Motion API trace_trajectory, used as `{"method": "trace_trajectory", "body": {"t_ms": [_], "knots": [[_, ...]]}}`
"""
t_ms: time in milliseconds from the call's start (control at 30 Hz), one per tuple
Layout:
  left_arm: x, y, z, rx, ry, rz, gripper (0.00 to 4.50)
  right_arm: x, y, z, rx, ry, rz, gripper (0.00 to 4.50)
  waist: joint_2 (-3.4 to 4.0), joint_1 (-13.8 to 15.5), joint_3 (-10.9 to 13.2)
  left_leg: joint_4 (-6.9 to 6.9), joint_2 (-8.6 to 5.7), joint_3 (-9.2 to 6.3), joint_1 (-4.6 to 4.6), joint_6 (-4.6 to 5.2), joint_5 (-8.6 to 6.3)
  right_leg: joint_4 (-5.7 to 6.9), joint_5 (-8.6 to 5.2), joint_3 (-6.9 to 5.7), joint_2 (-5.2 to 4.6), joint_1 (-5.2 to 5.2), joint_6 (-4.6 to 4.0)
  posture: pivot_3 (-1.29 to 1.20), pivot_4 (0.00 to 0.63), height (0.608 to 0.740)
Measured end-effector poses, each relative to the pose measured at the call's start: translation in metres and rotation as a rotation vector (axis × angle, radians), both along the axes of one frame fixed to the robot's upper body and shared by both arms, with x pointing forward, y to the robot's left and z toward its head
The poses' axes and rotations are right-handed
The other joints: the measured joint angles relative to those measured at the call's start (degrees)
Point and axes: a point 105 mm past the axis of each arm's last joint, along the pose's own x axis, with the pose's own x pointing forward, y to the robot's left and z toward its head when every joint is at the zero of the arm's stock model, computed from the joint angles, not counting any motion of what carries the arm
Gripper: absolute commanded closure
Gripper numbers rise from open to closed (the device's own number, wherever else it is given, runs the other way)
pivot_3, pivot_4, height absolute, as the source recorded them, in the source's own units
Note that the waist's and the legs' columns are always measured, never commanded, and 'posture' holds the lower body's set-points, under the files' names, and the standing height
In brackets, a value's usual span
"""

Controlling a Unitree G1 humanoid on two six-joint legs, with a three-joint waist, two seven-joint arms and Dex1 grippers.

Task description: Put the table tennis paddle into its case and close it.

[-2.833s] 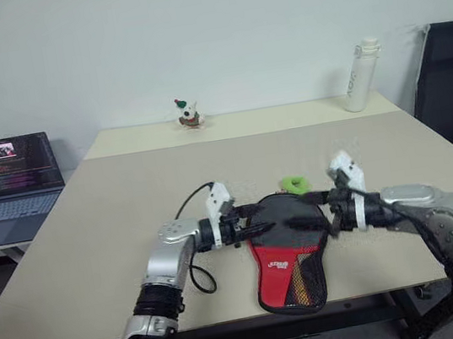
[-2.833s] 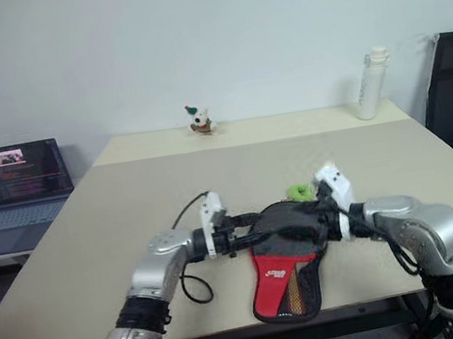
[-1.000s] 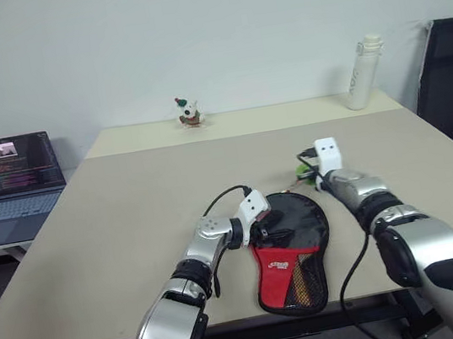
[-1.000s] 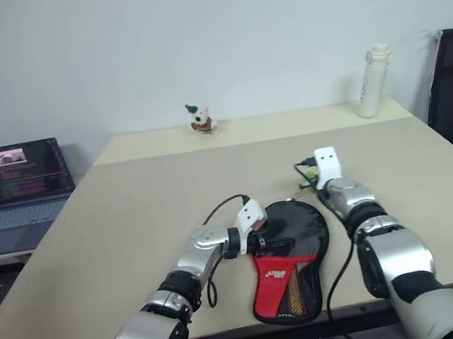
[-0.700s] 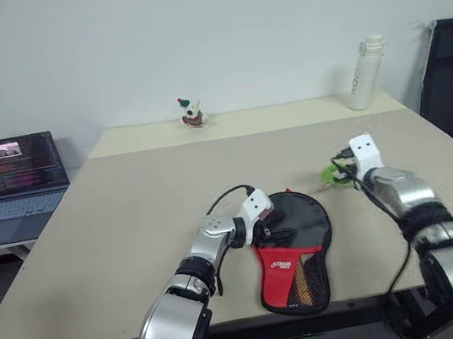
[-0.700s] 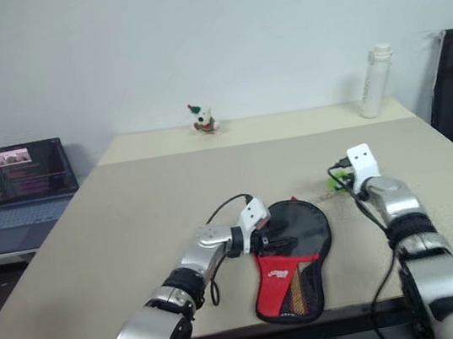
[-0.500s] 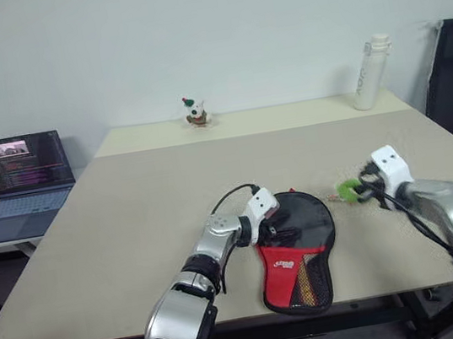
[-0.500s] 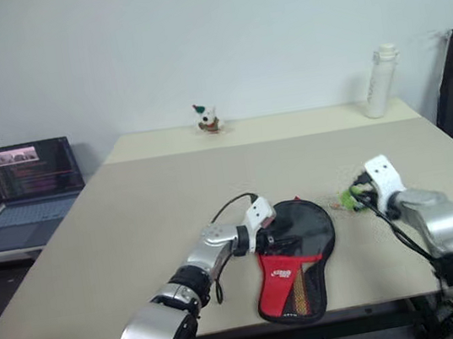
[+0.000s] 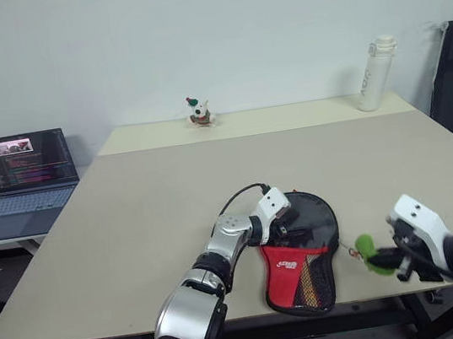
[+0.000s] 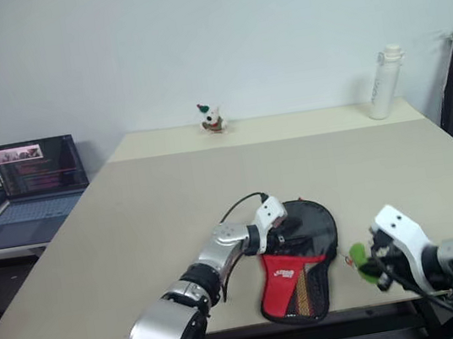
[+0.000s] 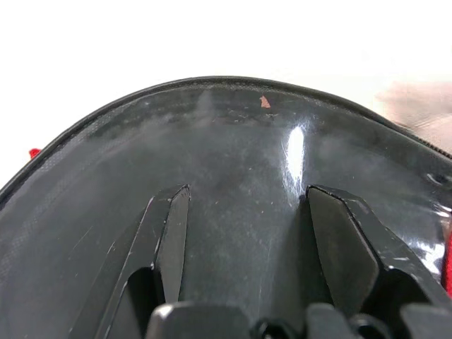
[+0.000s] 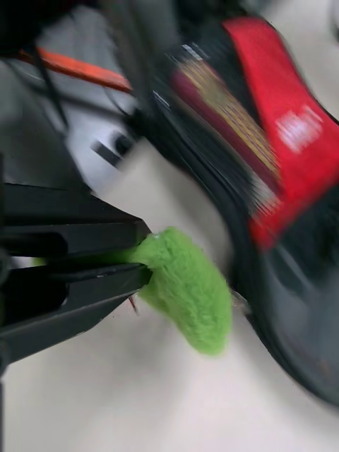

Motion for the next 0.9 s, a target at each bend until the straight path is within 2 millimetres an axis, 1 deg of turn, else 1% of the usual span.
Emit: {"method": "trace_trajectory", "body": {"t_ms": [33,100,300,433,533,567,633,667,700,767,900], "knots": [[-0.001,-0.002,0.000,0.000,-0.002,-0.006,1.62,-0.008,0.002,-0.002,0.003,0.024,0.032,4.45,0.01,0.1,0.0,-0.01,-0.02,-0.01,-0.03,0.00,0.00,-0.06,0.00,-0.01,-0.02,0.00,0.01,0.00,0.150,0.740],[-0.001,-0.004,0.001,0.001,-0.007,-0.011,1.62,-0.018,0.008,-0.002,0.016,0.044,0.084,4.45,0.00,0.1,0.0,-0.03,-0.01,-0.01,-0.08,0.00,-0.01,-0.24,0.04,-0.03,-0.01,0.02,0.08,0.00,0.150,0.740],[-0.002,-0.007,0.001,-0.002,-0.010,-0.015,1.62,-0.041,0.024,-0.003,0.054,0.079,0.218,4.45,-0.02,0.1,0.0,-0.08,-0.01,0.02,-0.14,0.02,-0.12,-0.54,0.08,-0.01,-0.02,0.07,0.16,0.00,0.150,0.740],[-0.001,-0.007,0.001,-0.002,-0.014,-0.001,1.62,-0.044,0.037,-0.010,0.067,0.084,0.279,4.45,-0.03,0.0,0.0,-0.07,0.00,0.03,-0.11,0.02,-0.13,-0.52,0.08,0.00,-0.01,0.07,0.16,0.00,0.150,0.740],[0.000,-0.006,0.001,0.001,-0.016,0.005,1.62,-0.037,0.049,-0.021,0.076,0.071,0.273,4.45,-0.10,-0.1,0.0,-0.05,0.04,0.04,-0.07,0.01,-0.13,-0.51,0.09,0.00,0.01,0.09,0.18,0.00,0.150,0.740],[0.000,-0.006,0.001,0.001,-0.017,0.007,1.62,-0.035,0.050,-0.027,0.074,0.081,0.261,4.45,-0.09,-0.1,0.0,-0.05,0.03,0.05,-0.08,0.01,-0.13,-0.51,0.09,0.01,0.01,0.09,0.19,0.00,0.150,0.740],[0.001,-0.006,0.001,0.000,-0.018,0.009,1.62,-0.034,0.050,-0.028,0.081,0.093,0.254,4.45,-0.10,-0.1,0.0,-0.05,0.03,0.08,-0.08,0.01,-0.13,-0.52,0.12,0.04,0.00,0.09,0.22,0.00,0.150,0.740],[0.001,-0.006,0.001,-0.001,-0.018,0.010,1.62,-0.034,0.050,-0.024,0.096,0.095,0.261,3.98,-0.10,-0.1,0.0,-0.04,0.03,0.10,-0.08,0.01,-0.13,-0.52,0.13,0.07,0.00,0.09,0.24,0.00,0.150,0.740],[0.001,-0.005,0.002,-0.002,-0.019,0.012,1.62,-0.035,0.049,-0.020,0.099,0.095,0.272,3.78,-0.10,-0.1,0.0,-0.03,0.03,0.11,-0.08,0.01,-0.13,-0.52,0.13,0.07,0.00,0.09,0.25,0.00,0.150,0.740],[0.002,-0.004,0.002,-0.007,-0.019,0.019,1.62,-0.035,0.047,-0.013,0.103,0.091,0.287,3.14,-0.13,-0.2,0.0,-0.03,0.05,0.10,-0.06,0.01,-0.13,-0.50,0.14,0.06,0.02,0.09,0.26,0.00,0.150,0.740],[0.005,0.006,0.004,-0.038,-0.005,0.037,1.62,-0.025,0.052,0.008,0.182,0.046,0.290,1.70,-0.16,-0.7,0.0,-0.02,0.11,0.11,-0.03,0.01,-0.13,-0.42,0.18,0.08,0.08,0.08,0.28,0.00,0.150,0.740]]}}
